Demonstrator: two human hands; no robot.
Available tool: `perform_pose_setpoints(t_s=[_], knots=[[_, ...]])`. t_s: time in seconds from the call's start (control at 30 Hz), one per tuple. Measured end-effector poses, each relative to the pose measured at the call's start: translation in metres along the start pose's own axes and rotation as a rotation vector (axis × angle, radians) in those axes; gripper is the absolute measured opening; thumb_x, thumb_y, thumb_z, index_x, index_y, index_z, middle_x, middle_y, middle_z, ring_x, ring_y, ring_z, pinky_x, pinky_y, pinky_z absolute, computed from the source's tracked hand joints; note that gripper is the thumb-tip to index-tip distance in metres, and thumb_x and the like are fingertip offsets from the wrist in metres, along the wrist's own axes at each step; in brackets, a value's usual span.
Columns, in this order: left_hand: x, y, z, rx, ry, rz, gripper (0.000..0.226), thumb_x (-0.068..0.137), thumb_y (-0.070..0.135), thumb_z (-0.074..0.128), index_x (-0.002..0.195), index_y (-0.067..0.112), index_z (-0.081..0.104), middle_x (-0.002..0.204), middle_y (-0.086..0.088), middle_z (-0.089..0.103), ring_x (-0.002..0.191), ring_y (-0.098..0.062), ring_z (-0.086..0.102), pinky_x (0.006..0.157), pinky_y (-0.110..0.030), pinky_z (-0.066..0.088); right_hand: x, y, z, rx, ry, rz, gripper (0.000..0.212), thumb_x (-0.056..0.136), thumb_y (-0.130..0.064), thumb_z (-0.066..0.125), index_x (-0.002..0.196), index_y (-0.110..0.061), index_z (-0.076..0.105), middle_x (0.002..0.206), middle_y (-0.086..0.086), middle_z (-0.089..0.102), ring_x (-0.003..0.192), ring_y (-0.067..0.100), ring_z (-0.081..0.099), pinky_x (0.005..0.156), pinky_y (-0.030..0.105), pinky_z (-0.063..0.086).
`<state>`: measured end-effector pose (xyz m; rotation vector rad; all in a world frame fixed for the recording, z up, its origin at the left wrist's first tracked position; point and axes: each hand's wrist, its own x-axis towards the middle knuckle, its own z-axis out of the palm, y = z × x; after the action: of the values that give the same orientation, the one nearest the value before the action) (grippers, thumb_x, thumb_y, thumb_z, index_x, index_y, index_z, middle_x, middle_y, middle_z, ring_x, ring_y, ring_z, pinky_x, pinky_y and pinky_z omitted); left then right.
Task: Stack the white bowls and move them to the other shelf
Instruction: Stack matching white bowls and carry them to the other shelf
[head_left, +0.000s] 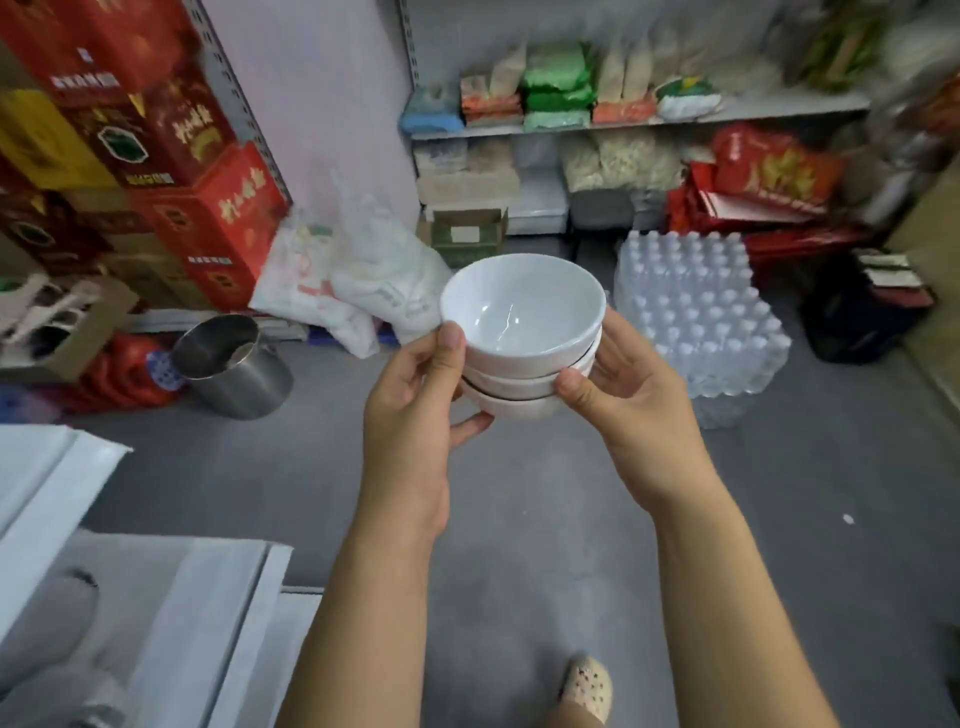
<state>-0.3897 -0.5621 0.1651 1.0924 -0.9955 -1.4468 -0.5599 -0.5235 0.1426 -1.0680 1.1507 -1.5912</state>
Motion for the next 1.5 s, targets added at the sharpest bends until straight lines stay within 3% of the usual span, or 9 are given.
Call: perform_pose_setpoints(t_s=[0.33,0.5,0.63,0.83,0.93,1.07,1.2,1.4,1.5], knots=[[0.078,0.126,0.143,-0.010,-0.084,0.042,0.029,0.095,0.045,0.065,0.107,0.020,0.072,0.109,0.008,0.075,0.113,-0.022,0.070,0.084,-0.049,0.063,0.120,-0.144,-0.057,-0.025,0.056,-0.161,0.065,0.088,-0.003,0.073,0.148,-0.015,0.049,0.139,-0.005,0.065,0.131,0.007,0.059,0.108,0.029,0.050],[0.108,0.160,0.180,-0.026,-0.068,0.100,0.031,0.094,0.050,0.065,0.107,0.023,0.073,0.117,0.002,0.073,0.111,-0.021,0.070,0.079,-0.044,0.064,0.168,-0.180,-0.069,-0.033,0.041,-0.224,0.066,0.089,-0.004,0.072,0.150,-0.013,0.048,0.139,-0.004,0.066,0.127,0.005,0.061,0.098,0.020,0.052],[0.138,0.175,0.187,-0.033,-0.047,0.120,0.028,0.093,0.051,0.065,0.101,0.026,0.075,0.108,0.006,0.075,0.110,-0.022,0.070,0.079,-0.046,0.064,0.204,-0.188,-0.064,-0.047,0.019,-0.234,0.062,0.090,-0.004,0.071,0.147,-0.015,0.051,0.134,-0.008,0.068,0.124,0.003,0.063,0.096,0.019,0.053],[0.207,0.193,0.172,-0.060,0.008,0.162,0.027,0.092,0.053,0.066,0.097,0.027,0.075,0.099,0.016,0.076,0.109,-0.021,0.071,0.074,-0.042,0.065,0.279,-0.174,-0.033,-0.054,-0.008,-0.235,0.062,0.088,-0.009,0.073,0.146,-0.014,0.052,0.134,-0.006,0.069,0.125,0.008,0.063,0.105,0.029,0.052],[0.255,0.208,0.162,-0.061,0.014,0.176,0.029,0.091,0.053,0.067,0.096,0.025,0.074,0.094,0.016,0.077,0.106,-0.021,0.072,0.072,-0.043,0.065,0.328,-0.166,-0.010,-0.061,-0.026,-0.237,0.061,0.089,-0.010,0.072,0.147,-0.014,0.052,0.133,-0.003,0.069,0.125,0.011,0.065,0.101,0.030,0.055],[0.329,0.244,0.151,-0.054,-0.008,0.196,0.031,0.092,0.053,0.066,0.097,0.023,0.073,0.108,0.002,0.073,0.109,-0.025,0.070,0.075,-0.045,0.065,0.406,-0.169,0.025,-0.065,-0.021,-0.271,0.061,0.088,-0.014,0.073,0.145,-0.016,0.053,0.131,-0.005,0.071,0.124,0.012,0.065,0.098,0.028,0.054],[0.400,0.278,0.142,-0.025,-0.049,0.238,0.035,0.090,0.055,0.067,0.104,0.023,0.074,0.111,0.008,0.074,0.112,-0.021,0.070,0.075,-0.043,0.065,0.475,-0.171,0.056,-0.042,0.008,-0.297,0.067,0.084,-0.024,0.077,0.146,-0.018,0.053,0.133,-0.001,0.070,0.126,0.017,0.064,0.106,0.043,0.051],[0.493,0.284,0.145,-0.009,-0.059,0.223,0.035,0.089,0.055,0.067,0.104,0.024,0.074,0.106,0.011,0.075,0.110,-0.021,0.071,0.076,-0.044,0.065,0.562,-0.152,0.065,-0.039,0.032,-0.287,0.065,0.082,-0.023,0.077,0.143,-0.019,0.055,0.129,-0.003,0.072,0.123,0.013,0.066,0.104,0.038,0.054],[0.539,0.280,0.158,0.006,-0.079,0.213,0.036,0.086,0.055,0.069,0.104,0.025,0.074,0.102,0.014,0.076,0.109,-0.020,0.071,0.076,-0.044,0.065,0.609,-0.136,0.057,-0.009,0.049,-0.259,0.066,0.080,-0.026,0.078,0.141,-0.021,0.056,0.130,-0.001,0.071,0.124,0.017,0.066,0.107,0.045,0.051]])
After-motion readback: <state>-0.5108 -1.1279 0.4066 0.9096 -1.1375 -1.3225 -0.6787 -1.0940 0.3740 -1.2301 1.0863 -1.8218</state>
